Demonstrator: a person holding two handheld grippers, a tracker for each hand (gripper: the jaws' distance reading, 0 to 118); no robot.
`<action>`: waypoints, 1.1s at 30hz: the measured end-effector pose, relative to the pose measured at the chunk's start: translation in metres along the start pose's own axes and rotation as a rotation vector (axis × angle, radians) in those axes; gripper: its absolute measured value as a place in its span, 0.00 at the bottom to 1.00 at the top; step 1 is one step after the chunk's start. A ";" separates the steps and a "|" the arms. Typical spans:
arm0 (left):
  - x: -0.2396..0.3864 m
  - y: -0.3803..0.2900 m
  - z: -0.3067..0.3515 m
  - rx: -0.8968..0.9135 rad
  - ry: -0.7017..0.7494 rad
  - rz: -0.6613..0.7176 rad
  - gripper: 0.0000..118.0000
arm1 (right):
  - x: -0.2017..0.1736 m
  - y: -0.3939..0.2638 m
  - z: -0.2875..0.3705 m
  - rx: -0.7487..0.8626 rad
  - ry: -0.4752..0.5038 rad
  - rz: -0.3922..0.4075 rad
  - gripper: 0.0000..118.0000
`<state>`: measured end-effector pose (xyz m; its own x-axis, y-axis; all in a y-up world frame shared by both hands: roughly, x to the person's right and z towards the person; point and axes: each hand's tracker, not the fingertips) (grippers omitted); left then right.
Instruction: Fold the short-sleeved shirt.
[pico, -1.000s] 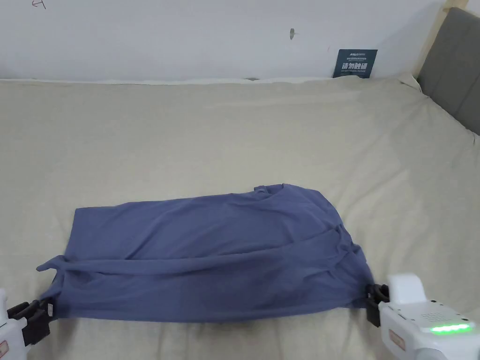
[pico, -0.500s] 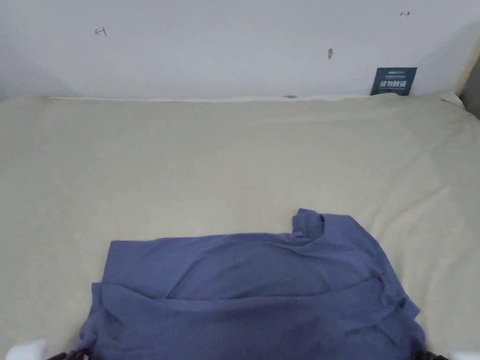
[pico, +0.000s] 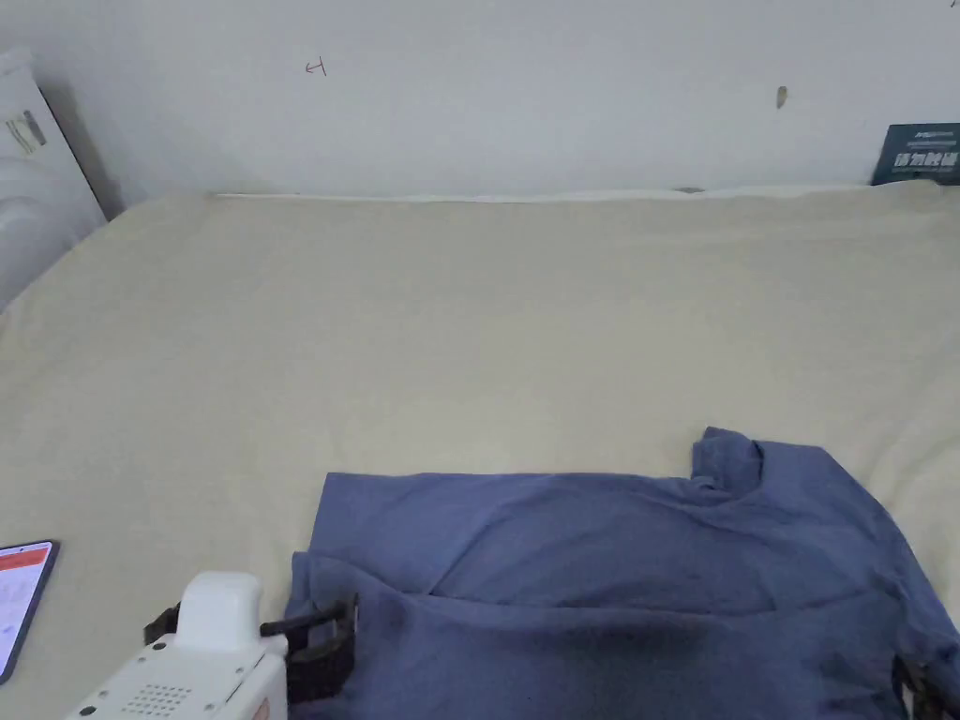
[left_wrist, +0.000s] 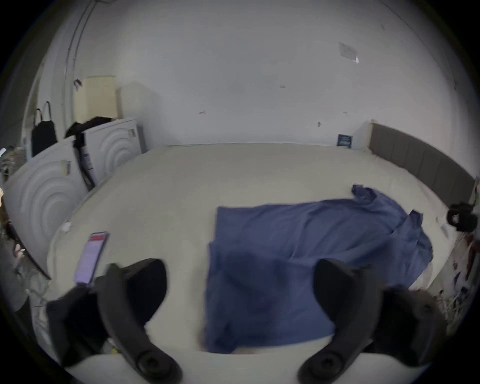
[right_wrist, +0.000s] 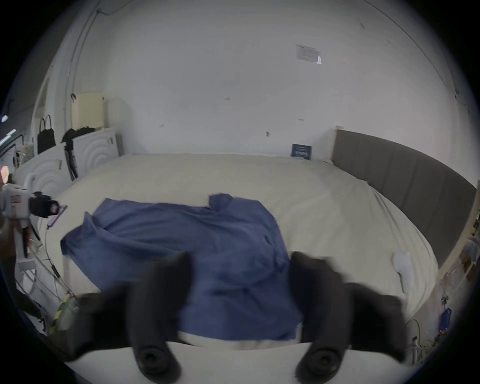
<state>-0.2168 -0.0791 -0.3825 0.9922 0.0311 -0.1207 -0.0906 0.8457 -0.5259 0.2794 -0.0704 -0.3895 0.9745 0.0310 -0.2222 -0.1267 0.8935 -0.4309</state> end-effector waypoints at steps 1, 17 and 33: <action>0.003 0.007 -0.009 0.004 0.018 -0.003 0.33 | -0.002 0.003 -0.005 -0.007 0.024 -0.003 0.03; -0.041 0.075 -0.240 -0.369 0.134 -0.082 0.93 | 0.006 -0.004 -0.022 -0.082 0.057 0.061 0.01; -0.050 0.079 -0.229 -0.380 0.048 0.003 0.01 | 0.073 0.063 -0.155 -0.181 0.082 0.130 0.01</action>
<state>-0.2932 -0.1359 -0.6107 0.9875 0.0008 -0.1573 -0.1278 0.5877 -0.7990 0.3142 -0.0819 -0.5685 0.9306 0.0971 -0.3531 -0.2882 0.7890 -0.5426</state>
